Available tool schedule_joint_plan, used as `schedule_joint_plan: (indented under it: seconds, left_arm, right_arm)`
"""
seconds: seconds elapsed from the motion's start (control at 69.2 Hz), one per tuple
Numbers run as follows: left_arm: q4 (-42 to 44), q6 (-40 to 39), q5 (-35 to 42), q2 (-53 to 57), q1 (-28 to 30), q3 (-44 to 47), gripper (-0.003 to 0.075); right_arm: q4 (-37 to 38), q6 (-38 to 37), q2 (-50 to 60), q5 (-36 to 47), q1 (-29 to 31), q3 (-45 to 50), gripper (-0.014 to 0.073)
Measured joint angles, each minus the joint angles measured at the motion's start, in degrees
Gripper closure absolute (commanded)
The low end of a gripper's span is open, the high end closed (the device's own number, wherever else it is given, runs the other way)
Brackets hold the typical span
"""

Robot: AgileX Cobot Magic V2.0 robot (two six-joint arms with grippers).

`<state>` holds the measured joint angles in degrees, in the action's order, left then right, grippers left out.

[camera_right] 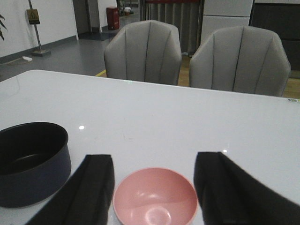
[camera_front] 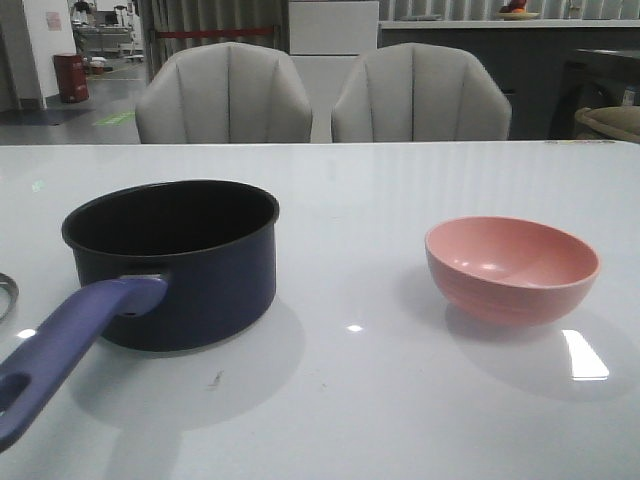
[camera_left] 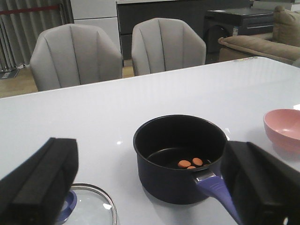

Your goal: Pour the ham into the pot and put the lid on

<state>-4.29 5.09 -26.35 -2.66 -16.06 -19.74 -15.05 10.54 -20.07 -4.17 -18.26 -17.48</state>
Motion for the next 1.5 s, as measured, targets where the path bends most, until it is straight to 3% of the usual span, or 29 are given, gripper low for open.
schedule_joint_plan:
  seconds: [0.159, 0.217, 0.304, 0.318, 0.362, 0.434, 0.766, 1.012, 1.345, 1.504]
  left_arm:
    - [0.0, 0.0, 0.0, 0.0, 0.0, 0.0, 0.0083]
    - [0.0, 0.0, 0.0, 0.0, 0.0, 0.0, 0.0083]
    - [0.0, 0.0, 0.0, 0.0, 0.0, 0.0, 0.0083]
    - [0.0, 0.0, 0.0, 0.0, 0.0, 0.0, 0.0083]
    - [0.0, 0.0, 0.0, 0.0, 0.0, 0.0, 0.0083]
    - [0.0, 0.0, 0.0, 0.0, 0.0, 0.0, 0.0083]
    - [3.17, -2.56, -1.59, -3.63, 0.0, -3.64, 0.008]
    - [14.24, -16.21, -7.41, -22.05, 0.0, -12.29, 0.0082]
    - [15.38, -20.37, -10.98, -47.5, 0.85, -21.85, 0.0082]
    - [15.12, -20.6, -11.46, -55.14, 7.82, -24.48, 0.0082]
  right_arm:
    - [-0.09, -0.12, 9.38, 0.1, 0.0, 7.39, 0.0114]
    - [-0.09, -0.12, 11.41, 0.1, -0.03, 8.95, 0.0165]
    - [-0.09, -0.12, 12.38, 0.59, -0.03, 10.4, 0.0347]
    - [-0.09, -0.12, 12.36, 0.71, -0.03, 10.52, 0.0412]
    - [-0.09, -0.12, 12.36, 0.88, -0.03, 10.54, 0.0477]
    - [-0.09, -0.12, 12.51, 0.85, -0.03, 10.66, 0.043]
    - [-0.09, -0.21, 12.53, -1.31, -0.03, 10.87, 0.0429]
    - [-0.09, -0.21, 12.53, -1.31, -0.03, 10.87, 0.0429]
    - [-0.09, -0.21, 12.53, -1.31, -0.03, 10.87, 0.0429]
    - [-0.09, -0.21, 12.53, -1.33, -0.03, 10.87, 0.0429]
